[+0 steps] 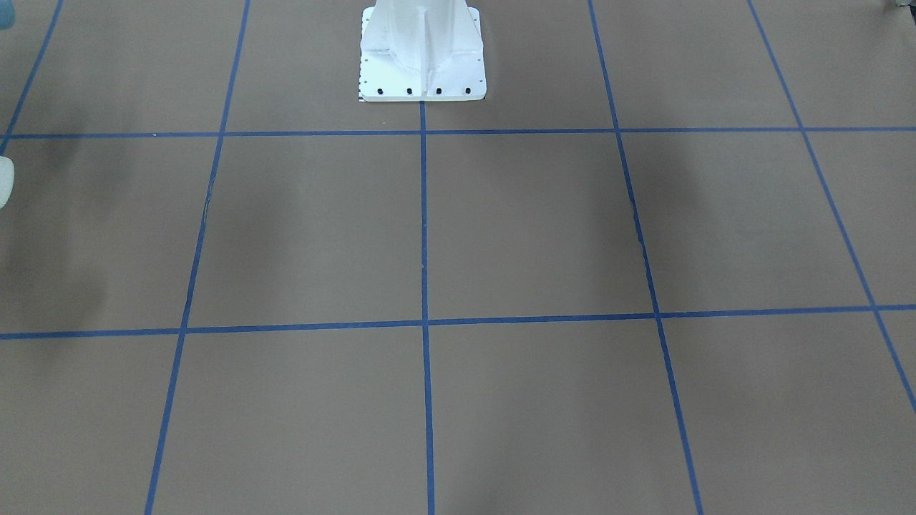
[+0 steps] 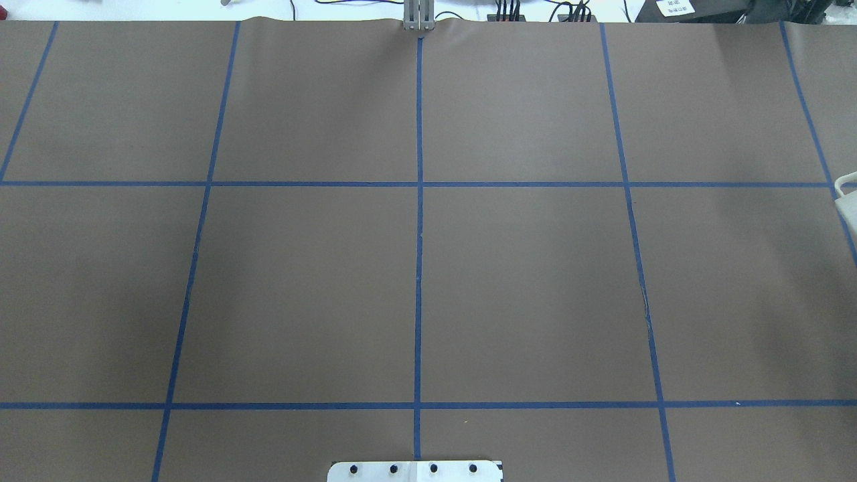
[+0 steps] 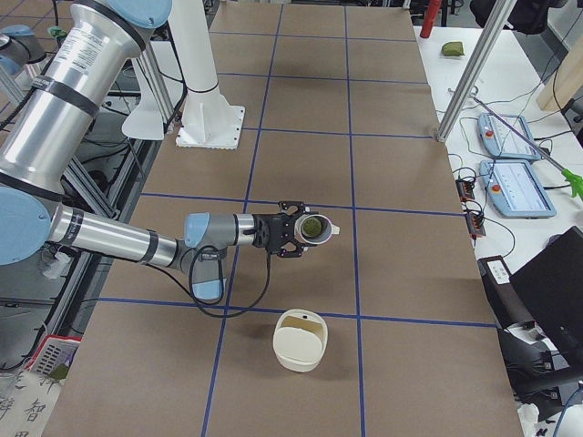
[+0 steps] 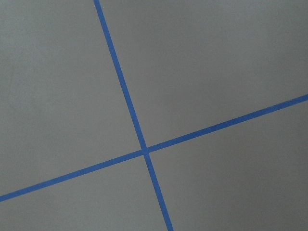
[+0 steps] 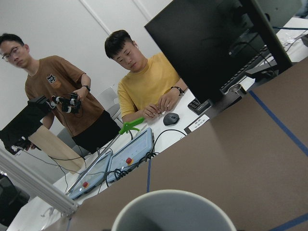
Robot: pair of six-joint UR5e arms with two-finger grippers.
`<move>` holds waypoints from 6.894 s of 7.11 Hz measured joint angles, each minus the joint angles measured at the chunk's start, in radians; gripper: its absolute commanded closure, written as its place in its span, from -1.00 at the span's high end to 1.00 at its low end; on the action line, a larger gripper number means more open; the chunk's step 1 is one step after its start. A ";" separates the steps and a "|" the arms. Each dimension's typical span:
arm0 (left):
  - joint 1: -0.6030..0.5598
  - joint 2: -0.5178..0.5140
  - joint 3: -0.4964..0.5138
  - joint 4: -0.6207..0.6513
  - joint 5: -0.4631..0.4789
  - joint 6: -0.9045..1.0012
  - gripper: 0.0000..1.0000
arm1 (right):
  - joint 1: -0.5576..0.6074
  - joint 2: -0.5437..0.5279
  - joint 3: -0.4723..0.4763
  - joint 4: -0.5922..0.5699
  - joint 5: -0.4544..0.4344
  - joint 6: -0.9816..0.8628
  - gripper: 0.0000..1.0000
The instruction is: Left arm hands cup to right arm to dump lemon
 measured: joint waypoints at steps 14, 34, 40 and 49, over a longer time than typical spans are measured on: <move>0.005 -0.045 -0.004 0.006 -0.015 -0.033 1.00 | 0.458 0.180 -0.558 0.629 0.233 1.168 -1.00; 0.007 -0.041 -0.005 0.001 -0.026 -0.045 1.00 | 0.458 0.180 -0.544 0.702 0.472 0.617 -1.00; 0.006 -0.031 -0.005 0.002 -0.046 -0.045 1.00 | 0.461 0.177 -0.344 0.352 0.681 -0.301 -1.00; 0.014 -0.150 -0.014 -0.006 -0.199 -0.255 1.00 | 0.304 0.610 -0.224 -0.166 0.682 -0.880 -1.00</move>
